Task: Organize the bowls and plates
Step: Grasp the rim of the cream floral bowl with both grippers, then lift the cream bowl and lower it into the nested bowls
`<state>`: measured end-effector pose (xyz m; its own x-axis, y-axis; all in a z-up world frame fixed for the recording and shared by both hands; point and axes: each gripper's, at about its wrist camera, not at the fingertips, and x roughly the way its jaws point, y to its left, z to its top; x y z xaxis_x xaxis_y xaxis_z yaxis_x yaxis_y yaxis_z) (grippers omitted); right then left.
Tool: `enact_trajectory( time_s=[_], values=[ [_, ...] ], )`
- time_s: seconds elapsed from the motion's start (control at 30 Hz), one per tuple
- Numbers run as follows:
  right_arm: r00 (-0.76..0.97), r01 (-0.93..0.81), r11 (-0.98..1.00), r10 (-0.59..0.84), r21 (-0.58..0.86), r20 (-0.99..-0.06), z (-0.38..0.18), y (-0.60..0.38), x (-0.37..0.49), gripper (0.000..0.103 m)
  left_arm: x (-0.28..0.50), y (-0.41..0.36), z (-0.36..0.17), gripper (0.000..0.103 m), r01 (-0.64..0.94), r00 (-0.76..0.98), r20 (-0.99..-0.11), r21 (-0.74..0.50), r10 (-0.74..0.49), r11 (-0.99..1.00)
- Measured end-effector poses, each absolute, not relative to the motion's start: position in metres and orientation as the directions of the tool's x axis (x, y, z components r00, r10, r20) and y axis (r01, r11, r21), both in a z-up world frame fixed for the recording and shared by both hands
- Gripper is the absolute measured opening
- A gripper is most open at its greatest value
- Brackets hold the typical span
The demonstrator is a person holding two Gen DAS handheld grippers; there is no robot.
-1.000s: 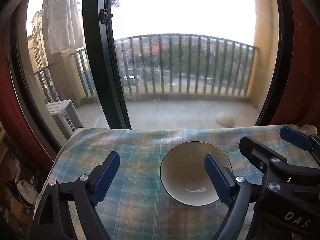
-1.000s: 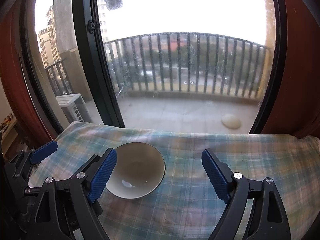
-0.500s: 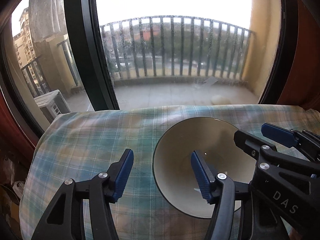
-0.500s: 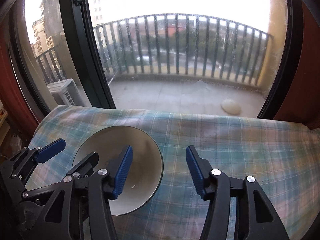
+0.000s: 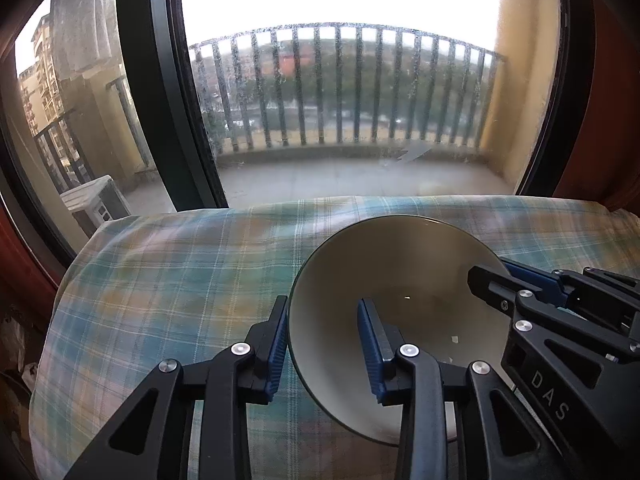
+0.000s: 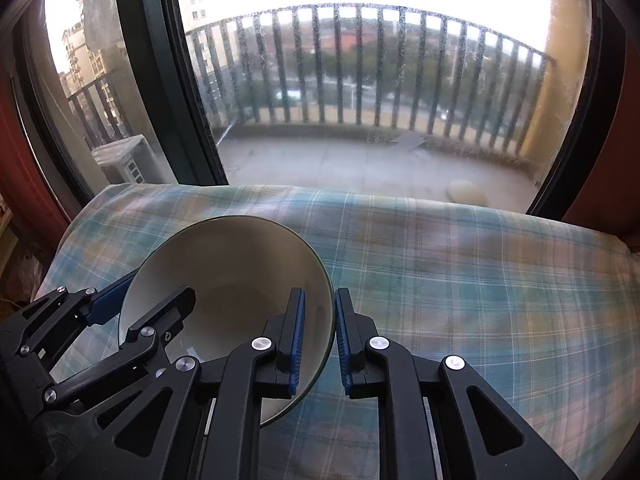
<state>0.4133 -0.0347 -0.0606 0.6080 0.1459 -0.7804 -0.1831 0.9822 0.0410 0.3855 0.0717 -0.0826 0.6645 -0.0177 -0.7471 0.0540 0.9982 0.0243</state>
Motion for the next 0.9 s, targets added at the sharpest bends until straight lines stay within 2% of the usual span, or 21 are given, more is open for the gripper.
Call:
enact_trajectory(
  time_s=[0.27, 0.4, 0.6, 0.9],
  values=[
    [0.557, -0.174, 0.98, 0.175, 0.092, -0.812, -0.075, -0.038, 0.419, 0.017, 0.386, 0.071, -0.089, 0.032, 0.057, 0.651, -0.759, 0.023, -0.02, 0.998],
    [0.575, -0.168, 0.984, 0.152, 0.065, -0.804, -0.071, -0.037, 0.416, 0.014, 0.386, 0.071, -0.089, 0.032, 0.062, 0.641, -0.767, 0.011, -0.032, 0.998],
    [0.566, -0.164, 0.985, 0.146, 0.063, -0.811, -0.068, -0.039, 0.412, 0.014, 0.382, 0.07, -0.086, 0.032, 0.06, 0.621, -0.782, -0.02, -0.053, 0.998],
    [0.564, -0.155, 0.984, 0.161, 0.088, -0.81, -0.052, -0.045, 0.4, 0.014, 0.368, 0.064, -0.068, 0.033, 0.072, 0.636, -0.77, -0.003, -0.048, 0.997]
  ],
)
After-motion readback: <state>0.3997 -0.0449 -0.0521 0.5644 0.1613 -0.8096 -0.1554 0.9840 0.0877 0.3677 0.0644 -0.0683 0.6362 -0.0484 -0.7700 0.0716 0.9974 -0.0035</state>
